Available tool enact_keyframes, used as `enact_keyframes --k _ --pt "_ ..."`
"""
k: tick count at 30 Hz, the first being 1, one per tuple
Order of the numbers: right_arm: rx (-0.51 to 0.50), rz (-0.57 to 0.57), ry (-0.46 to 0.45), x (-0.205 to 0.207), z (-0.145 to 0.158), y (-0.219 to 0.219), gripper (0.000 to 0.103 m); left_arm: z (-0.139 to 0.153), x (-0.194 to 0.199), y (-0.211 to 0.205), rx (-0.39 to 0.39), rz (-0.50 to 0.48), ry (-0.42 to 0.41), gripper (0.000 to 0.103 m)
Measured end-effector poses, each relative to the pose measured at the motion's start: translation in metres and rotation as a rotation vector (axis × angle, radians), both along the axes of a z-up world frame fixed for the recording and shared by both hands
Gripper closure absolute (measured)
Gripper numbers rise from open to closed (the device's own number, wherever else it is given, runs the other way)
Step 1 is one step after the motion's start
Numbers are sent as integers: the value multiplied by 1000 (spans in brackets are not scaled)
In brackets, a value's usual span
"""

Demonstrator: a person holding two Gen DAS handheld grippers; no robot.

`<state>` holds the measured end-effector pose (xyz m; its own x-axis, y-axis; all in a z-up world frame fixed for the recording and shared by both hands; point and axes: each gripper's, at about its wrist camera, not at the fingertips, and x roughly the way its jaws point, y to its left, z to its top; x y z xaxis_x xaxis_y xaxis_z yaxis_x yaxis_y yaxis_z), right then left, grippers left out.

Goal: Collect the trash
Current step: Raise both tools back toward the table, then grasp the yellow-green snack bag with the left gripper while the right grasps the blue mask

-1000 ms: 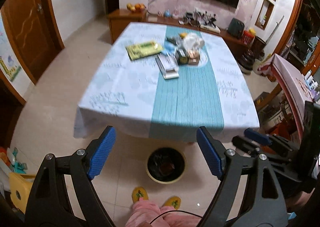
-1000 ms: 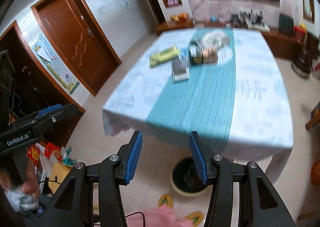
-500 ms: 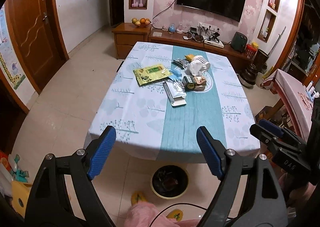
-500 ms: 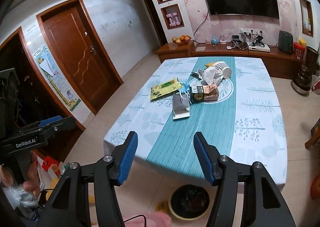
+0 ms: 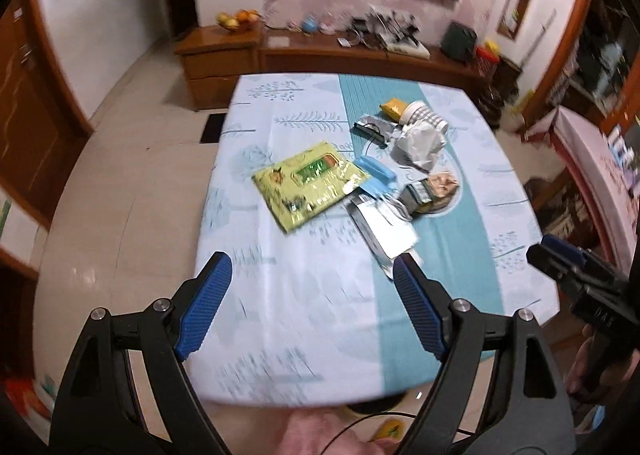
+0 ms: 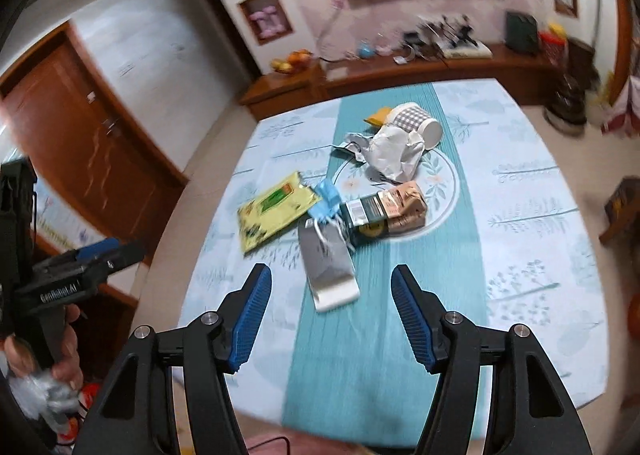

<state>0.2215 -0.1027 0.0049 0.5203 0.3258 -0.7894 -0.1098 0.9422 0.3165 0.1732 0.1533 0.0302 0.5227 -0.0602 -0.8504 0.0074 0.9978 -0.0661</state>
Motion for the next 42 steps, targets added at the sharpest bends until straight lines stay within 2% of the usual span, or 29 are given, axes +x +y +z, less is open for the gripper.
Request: enact_keyframes --k 5,10,14,17,20,24,29,30,36,42 --pt "-39 -18 15 65 -25 34 40 -38 91 21 -2 -116 84 22" --pt "-86 38 55 133 -57 70 41 -82 173 34 13 -195 142 22" --pt "-121 82 145 179 -91 91 46 -116 215 35 -14 -245 202 22" --pt "-152 92 203 200 -112 98 48 -150 243 34 -68 -305 296 22" --pt "-159 98 259 217 -136 100 48 -175 255 27 -74 -354 362 22" --pt "-148 88 325 229 -162 96 52 -196 264 20 -47 -423 400 22" --pt "-141 103 390 232 -185 99 69 -214 274 15 -93 -475 474 22" --pt "-141 109 394 231 -187 100 75 -216 275 14 -96 -484 485 22" --pt "-142 116 393 229 -188 108 87 -227 279 2 -65 -539 521 22" --pt "-155 122 395 227 -186 119 94 -232 278 -16 13 -576 535 20"
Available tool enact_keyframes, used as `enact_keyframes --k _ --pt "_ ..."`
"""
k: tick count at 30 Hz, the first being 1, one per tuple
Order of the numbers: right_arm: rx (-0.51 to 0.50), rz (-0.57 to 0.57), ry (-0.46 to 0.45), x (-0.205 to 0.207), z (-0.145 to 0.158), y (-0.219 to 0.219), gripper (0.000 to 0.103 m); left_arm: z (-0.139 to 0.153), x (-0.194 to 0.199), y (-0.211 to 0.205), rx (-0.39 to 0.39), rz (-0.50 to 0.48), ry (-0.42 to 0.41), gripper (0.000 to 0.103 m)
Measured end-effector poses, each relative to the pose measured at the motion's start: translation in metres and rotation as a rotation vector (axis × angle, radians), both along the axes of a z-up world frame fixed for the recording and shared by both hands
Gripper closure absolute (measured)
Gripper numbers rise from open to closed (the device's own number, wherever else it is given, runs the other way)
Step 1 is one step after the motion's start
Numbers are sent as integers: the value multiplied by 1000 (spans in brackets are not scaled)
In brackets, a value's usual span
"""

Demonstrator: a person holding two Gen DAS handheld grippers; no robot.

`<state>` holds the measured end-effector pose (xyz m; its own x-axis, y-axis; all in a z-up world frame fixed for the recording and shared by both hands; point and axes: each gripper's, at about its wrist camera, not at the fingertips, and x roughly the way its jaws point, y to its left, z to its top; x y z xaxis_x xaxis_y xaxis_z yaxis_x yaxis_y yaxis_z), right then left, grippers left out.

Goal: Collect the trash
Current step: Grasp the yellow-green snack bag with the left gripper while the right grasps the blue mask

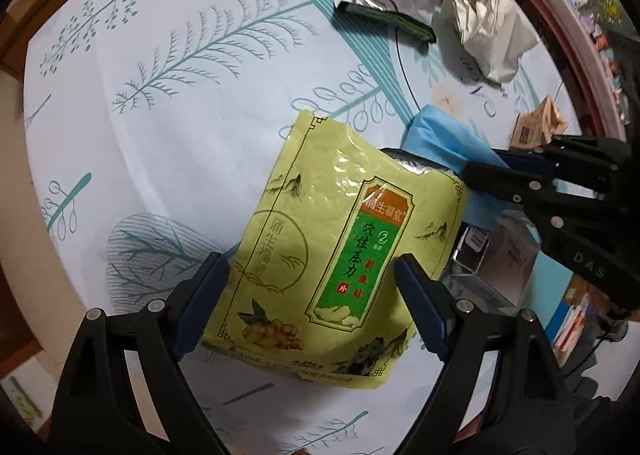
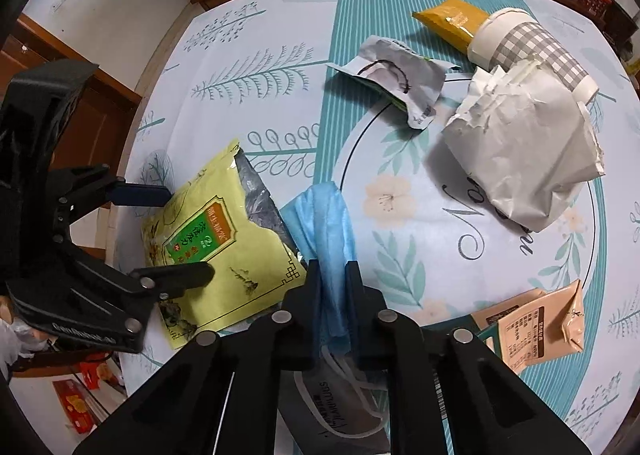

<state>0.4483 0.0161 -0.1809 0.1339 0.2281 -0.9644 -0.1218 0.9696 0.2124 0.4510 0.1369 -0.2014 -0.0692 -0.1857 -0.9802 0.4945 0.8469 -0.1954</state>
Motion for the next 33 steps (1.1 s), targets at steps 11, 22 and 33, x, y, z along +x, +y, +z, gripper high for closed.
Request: enact_keyframes --k 11,22,33 --pt "19 -31 -58 -10 25 -2 98 9 -25 -24 77 -31 -89 82" --pt "79 -69 -173 -40 90 -23 99 64 -67 19 -6 125 -229 97" --pt "187 -117 -333 -127 186 -63 99 178 -133 29 -104 234 -422 98"
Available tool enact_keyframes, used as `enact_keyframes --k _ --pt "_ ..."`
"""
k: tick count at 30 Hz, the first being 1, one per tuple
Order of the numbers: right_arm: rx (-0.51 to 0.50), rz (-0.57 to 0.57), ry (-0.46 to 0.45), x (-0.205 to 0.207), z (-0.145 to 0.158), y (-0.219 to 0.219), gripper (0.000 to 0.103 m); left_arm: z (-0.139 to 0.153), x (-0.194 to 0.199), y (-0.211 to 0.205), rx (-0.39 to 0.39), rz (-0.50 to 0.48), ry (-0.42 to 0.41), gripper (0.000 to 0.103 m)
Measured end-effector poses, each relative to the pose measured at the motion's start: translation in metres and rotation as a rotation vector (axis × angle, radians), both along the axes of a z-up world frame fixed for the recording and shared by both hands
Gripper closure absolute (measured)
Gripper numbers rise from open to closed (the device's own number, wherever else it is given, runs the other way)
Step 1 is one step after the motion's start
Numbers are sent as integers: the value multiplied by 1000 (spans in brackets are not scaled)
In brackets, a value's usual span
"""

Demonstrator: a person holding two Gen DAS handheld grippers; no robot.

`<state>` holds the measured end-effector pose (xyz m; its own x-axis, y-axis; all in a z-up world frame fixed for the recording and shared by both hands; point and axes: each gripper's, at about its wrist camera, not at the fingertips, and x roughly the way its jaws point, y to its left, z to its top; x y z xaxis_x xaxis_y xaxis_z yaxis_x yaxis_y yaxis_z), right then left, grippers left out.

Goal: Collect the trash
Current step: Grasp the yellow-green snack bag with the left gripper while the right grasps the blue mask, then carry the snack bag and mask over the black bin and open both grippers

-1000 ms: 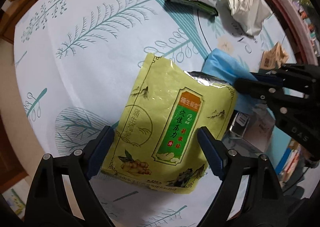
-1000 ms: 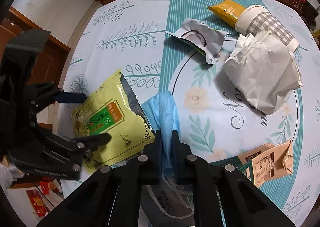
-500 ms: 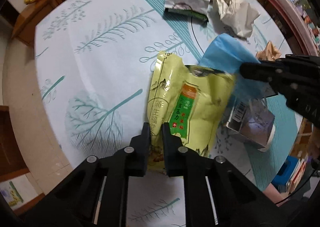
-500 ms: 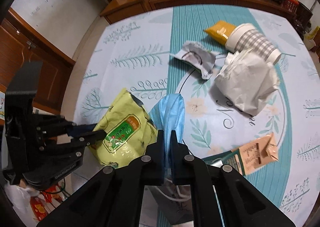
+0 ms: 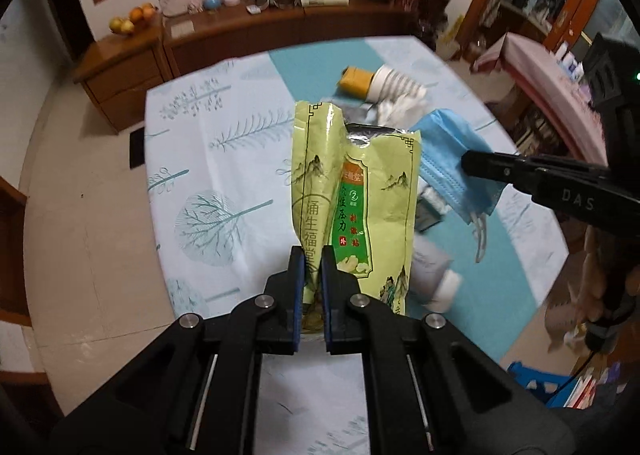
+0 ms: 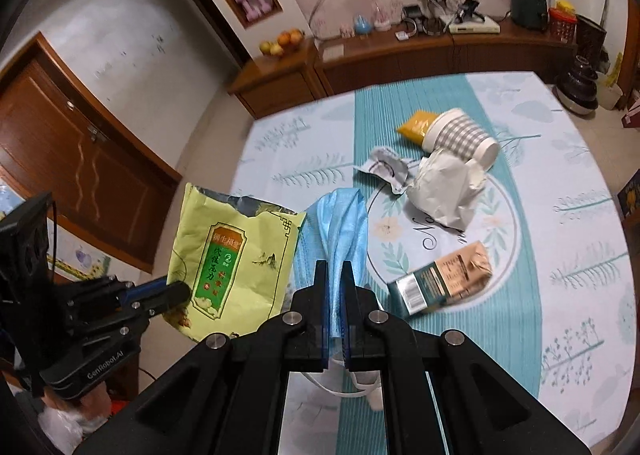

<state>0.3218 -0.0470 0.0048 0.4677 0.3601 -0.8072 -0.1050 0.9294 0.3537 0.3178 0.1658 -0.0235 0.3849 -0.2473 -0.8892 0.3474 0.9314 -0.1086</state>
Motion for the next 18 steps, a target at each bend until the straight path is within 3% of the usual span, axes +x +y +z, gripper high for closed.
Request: enact_keyframes --k 8,13,18 --pt "20 38 -87 -103 45 -55 99 56 -103 -30 -26 94 -137 98" --pt "14 83 -103 -171 49 -103 99 75 -183 -68 -35 162 -198 98" --pt "22 111 -71 -240 37 -158 99 76 -267 -115 -37 228 -214 98"
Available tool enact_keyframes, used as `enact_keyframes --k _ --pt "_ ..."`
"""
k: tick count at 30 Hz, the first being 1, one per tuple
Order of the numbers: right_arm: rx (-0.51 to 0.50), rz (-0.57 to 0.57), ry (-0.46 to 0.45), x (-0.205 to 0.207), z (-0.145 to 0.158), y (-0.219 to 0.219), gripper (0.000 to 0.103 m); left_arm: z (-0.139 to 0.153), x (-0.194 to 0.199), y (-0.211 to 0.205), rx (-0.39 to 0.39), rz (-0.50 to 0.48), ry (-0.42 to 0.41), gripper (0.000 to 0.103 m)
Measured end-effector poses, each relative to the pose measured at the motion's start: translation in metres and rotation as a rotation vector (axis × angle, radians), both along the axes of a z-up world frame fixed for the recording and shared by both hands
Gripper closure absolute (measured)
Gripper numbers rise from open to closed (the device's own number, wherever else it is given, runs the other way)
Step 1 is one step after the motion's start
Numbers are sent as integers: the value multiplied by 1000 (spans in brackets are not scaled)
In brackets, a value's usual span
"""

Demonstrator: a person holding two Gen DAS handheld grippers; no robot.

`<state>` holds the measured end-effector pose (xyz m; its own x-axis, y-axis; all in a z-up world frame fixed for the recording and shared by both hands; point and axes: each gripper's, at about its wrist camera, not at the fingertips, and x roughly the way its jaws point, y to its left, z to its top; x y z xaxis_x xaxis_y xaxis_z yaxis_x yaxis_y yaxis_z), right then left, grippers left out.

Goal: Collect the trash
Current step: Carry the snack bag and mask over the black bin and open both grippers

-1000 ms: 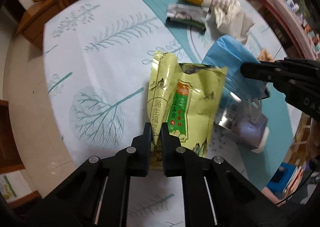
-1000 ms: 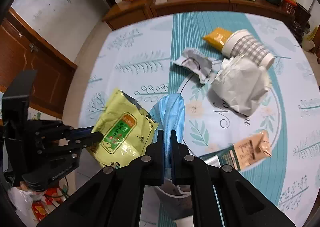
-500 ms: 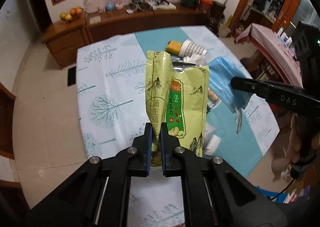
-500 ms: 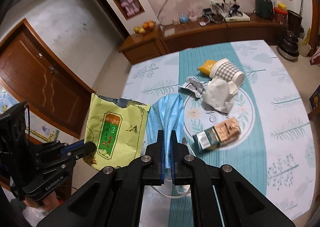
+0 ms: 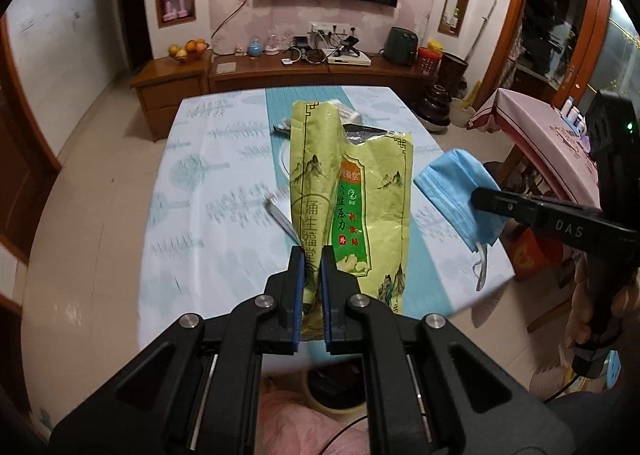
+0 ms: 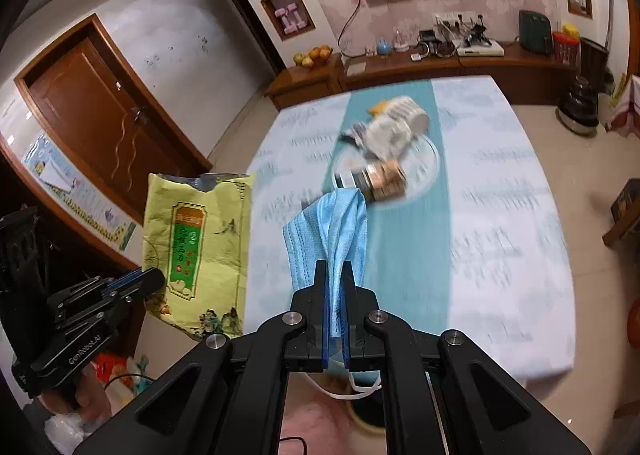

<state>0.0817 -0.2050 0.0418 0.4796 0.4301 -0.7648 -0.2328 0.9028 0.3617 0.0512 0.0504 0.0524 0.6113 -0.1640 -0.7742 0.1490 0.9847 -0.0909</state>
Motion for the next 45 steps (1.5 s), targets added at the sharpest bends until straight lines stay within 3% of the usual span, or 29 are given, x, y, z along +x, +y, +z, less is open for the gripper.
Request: enact_keyframes --k 4,11,16,21,29,37,39,41,43,45 --pt "-13 34 48 -46 -18 -32 99 -6 -60 -36 1 45 6 98" --pt "27 41 167 -110 -66 -59 99 -37 -140 -94 65 57 106 98" --pt "41 39 244 -134 -101 -52 99 -71 -163 -106 71 62 181 98" --pt "19 12 346 -144 -160 -41 99 -118 -157 -102 77 67 226 98" --pt "-30 -121 495 -150 -297 -27 99 -240 -140 -83 81 91 326 98" --pt "-70 -205 533 -145 -442 -7 99 -384 -120 -77 62 99 380 97" --pt "-86 -216 524 -141 -476 -1 93 -423 -113 -77 53 96 384 96" --pt "-124 -223 527 -137 -515 7 83 -461 -106 -78 56 88 394 89" --pt "-141 -224 534 -133 -540 11 76 -499 -98 -79 69 74 432 60" --pt "-149 -229 535 -133 -562 12 74 -532 -93 -79 68 70 449 47"
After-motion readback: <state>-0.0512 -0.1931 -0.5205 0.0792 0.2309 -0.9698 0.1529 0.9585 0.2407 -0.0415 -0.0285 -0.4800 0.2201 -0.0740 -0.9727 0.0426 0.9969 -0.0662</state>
